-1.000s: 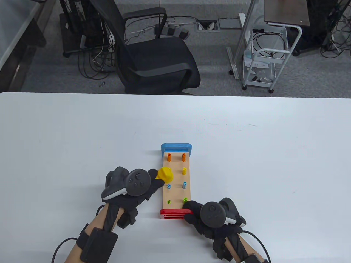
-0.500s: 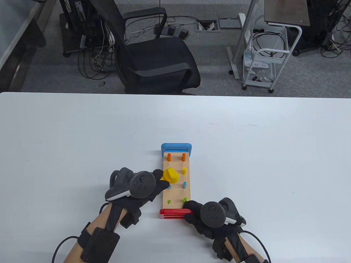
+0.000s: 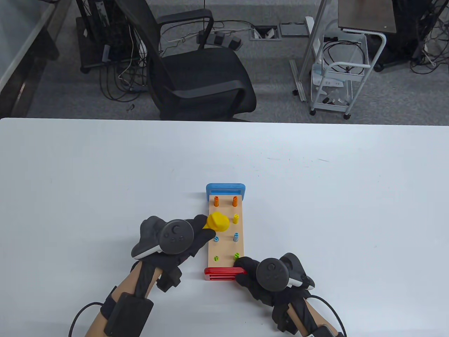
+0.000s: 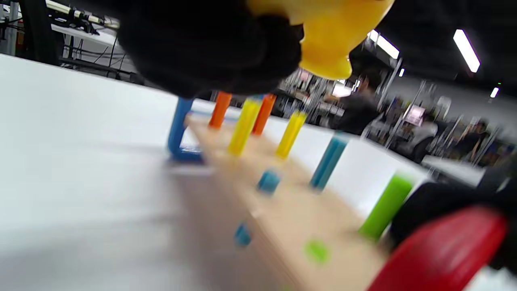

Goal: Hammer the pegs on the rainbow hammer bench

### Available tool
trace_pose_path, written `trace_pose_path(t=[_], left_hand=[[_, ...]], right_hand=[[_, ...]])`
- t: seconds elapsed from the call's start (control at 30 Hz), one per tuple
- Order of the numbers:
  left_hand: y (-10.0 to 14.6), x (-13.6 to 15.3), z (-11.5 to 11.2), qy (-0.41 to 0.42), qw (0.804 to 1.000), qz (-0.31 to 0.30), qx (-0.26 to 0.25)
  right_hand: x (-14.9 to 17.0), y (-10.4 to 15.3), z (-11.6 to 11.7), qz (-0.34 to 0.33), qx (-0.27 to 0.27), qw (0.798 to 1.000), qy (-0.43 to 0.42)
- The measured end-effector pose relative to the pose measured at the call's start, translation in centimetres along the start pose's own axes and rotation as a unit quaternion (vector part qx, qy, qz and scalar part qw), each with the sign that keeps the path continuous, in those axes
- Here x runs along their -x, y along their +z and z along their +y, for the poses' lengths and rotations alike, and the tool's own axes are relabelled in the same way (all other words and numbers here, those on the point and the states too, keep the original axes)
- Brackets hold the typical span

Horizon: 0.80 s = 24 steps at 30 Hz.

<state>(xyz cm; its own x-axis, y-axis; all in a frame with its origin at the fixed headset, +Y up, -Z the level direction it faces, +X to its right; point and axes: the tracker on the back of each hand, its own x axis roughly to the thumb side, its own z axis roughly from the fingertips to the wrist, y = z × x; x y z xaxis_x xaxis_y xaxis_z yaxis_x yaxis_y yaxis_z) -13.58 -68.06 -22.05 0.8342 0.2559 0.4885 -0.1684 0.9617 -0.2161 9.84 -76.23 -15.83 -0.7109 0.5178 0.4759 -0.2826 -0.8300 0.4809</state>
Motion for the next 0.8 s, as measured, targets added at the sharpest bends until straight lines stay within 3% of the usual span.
trace_pose_path(t=[0.03, 0.07, 0.1, 0.13, 0.17, 0.27, 0.37, 0.43, 0.47, 0.5, 0.53, 0.57, 0.6, 0.63, 0.7, 0.8], left_hand=[[-1.0, 0.2, -2.4, -0.095, 0.989, 0.029, 0.113], [-0.8, 0.5, -2.4, -0.146, 0.977, 0.05, 0.147], [-0.7, 0.5, -1.7, -0.063, 0.995, 0.01, 0.078], [-0.7, 0.2, -1.0, -0.039, 0.998, 0.017, 0.053], [-0.5, 0.1, -0.1, -0.039, 0.997, 0.015, 0.069], [0.6, -0.2, 2.6, 0.007, 1.0, 0.003, -0.016], [0.8, 0.0, 2.0, 0.019, 0.999, 0.0, -0.029], [-0.3, 0.0, -1.0, -0.074, 0.995, 0.021, 0.07], [-0.8, 0.0, -2.6, -0.164, 0.972, 0.05, 0.158], [-0.4, 0.2, -2.3, -0.152, 0.979, 0.027, 0.136], [-0.5, -0.1, -1.7, -0.095, 0.994, 0.016, 0.056], [-0.5, -0.3, -0.9, -0.105, 0.99, 0.031, 0.092], [-0.2, -0.5, 0.0, -0.088, 0.991, 0.038, 0.092], [0.1, -0.6, 0.9, -0.074, 0.996, 0.024, 0.049], [0.4, -0.8, 2.1, -0.041, 0.999, 0.014, 0.019], [0.8, -0.6, 2.2, -0.016, 1.0, 0.001, -0.004]], right_hand=[[0.0, 0.0, 0.0, 0.0, 0.0, 1.0, 0.001], [0.0, 0.0, 0.0, 0.001, 0.0, 1.0, 0.001], [0.0, 0.0, 0.0, 0.001, 0.0, 1.0, 0.002], [0.0, 0.0, 0.0, 0.001, 0.0, 1.0, 0.003], [0.0, 0.0, 0.0, 0.0, 0.0, 1.0, 0.002], [0.0, 0.0, 0.0, 0.001, 0.0, 1.0, 0.001], [0.0, 0.0, 0.0, 0.0, 0.0, 1.0, 0.001], [0.0, 0.0, 0.0, 0.0, 0.0, 1.0, 0.001], [0.0, 0.0, 0.0, 0.001, 0.0, 1.0, 0.001], [0.0, 0.0, 0.0, 0.001, -0.001, 1.0, 0.001], [0.0, 0.0, 0.0, 0.001, -0.001, 1.0, 0.002], [0.0, 0.0, 0.0, 0.001, -0.001, 1.0, 0.003], [0.0, 0.0, 0.0, 0.001, 0.0, 1.0, 0.0], [0.0, 0.0, 0.0, 0.001, 0.0, 1.0, 0.001], [0.0, 0.0, 0.0, 0.001, 0.0, 1.0, 0.002], [0.0, 0.0, 0.0, 0.0, 0.0, 1.0, 0.0]])
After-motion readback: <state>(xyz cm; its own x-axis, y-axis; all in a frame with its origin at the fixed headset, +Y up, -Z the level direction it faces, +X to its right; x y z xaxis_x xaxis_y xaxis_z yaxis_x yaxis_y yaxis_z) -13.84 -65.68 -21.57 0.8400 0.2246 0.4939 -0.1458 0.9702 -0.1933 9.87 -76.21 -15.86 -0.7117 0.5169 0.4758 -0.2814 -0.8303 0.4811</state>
